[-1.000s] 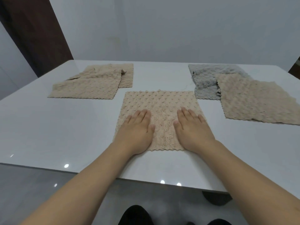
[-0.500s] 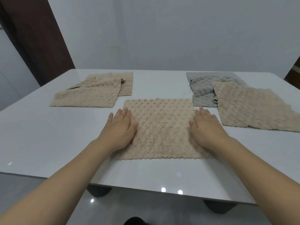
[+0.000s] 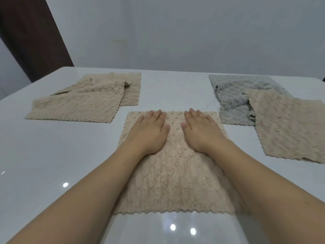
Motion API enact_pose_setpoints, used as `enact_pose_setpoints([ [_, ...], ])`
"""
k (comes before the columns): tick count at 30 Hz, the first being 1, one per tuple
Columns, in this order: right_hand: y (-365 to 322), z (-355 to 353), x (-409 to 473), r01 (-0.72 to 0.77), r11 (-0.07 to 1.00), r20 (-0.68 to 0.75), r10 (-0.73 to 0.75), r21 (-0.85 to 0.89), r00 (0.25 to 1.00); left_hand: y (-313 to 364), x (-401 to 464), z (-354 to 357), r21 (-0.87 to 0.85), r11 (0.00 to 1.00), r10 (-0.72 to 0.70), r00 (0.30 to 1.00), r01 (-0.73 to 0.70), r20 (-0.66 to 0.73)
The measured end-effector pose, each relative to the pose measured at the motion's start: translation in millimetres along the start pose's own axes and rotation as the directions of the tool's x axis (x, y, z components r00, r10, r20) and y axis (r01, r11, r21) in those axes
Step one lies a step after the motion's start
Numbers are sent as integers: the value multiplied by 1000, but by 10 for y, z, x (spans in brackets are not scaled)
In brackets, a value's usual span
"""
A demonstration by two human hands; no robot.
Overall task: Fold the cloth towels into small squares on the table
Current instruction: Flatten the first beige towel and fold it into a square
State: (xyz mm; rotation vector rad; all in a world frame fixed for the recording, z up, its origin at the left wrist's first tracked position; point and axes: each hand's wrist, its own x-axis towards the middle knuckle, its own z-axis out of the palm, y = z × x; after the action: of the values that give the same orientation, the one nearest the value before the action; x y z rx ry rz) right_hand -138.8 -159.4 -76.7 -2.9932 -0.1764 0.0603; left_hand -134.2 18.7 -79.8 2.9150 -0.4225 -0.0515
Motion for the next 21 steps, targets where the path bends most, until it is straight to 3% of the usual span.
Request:
enact_pose_setpoints([
  [8, 398, -79, -149, -107, 994, 15, 108, -21, 994, -448, -160, -119, -1, 993, -120, 993, 120, 18],
  [12, 348, -177, -204, -141, 987, 24, 144, -80, 989, -415, -228, -229, 121, 977, -177, 984, 175, 11],
  [16, 141, -298, -465, -66, 998, -106, 68, 24, 992, 30, -512, -322, 46, 997, -60, 993, 65, -106],
  [19, -43, -176, -756, 6, 999, -72, -3, 48, 997, 316, -873, -123, 26, 997, 79, 995, -78, -61],
  [21, -59, -50, -889, 18, 999, -28, -17, 30, 999, 302, -977, -7, 14, 997, 73, 997, -73, 6],
])
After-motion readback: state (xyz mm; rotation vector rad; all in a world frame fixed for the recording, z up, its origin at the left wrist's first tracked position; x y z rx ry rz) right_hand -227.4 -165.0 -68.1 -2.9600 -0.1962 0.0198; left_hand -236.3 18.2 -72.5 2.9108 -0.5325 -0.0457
